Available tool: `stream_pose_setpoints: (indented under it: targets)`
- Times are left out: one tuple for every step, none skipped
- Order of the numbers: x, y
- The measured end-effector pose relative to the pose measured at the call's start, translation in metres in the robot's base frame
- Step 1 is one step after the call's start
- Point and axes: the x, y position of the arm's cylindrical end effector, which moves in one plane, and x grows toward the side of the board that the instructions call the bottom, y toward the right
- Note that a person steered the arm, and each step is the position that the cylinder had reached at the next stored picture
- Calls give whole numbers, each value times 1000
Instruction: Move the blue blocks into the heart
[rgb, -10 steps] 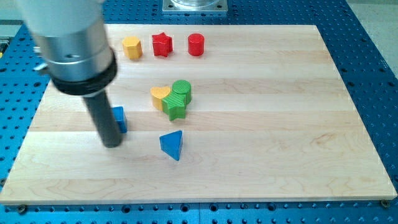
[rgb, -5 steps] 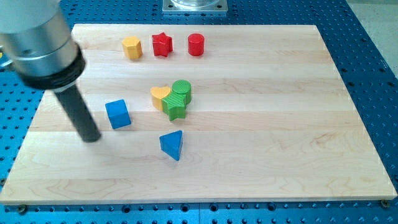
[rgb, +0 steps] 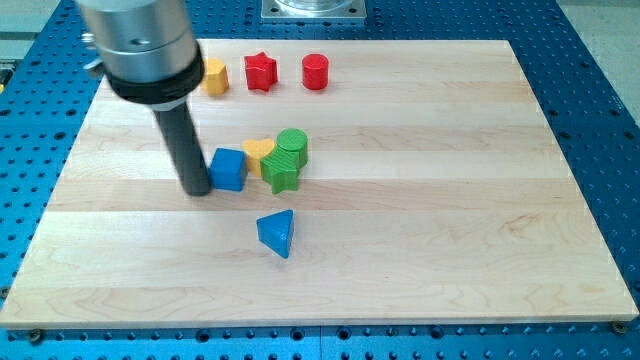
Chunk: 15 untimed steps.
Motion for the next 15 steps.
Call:
stream_pose_setpoints:
  targets:
    - [0,8]
    - [42,-17]
    - [119,11]
    - [134,90]
    - [99,148]
    - [78,77]
    - [65,20]
    - [42,9]
    - [33,-12]
    - [38,-49]
    - [9,-56]
    - [10,-95]
    - [10,-114]
    - [-24,-78]
    - [-49,-74]
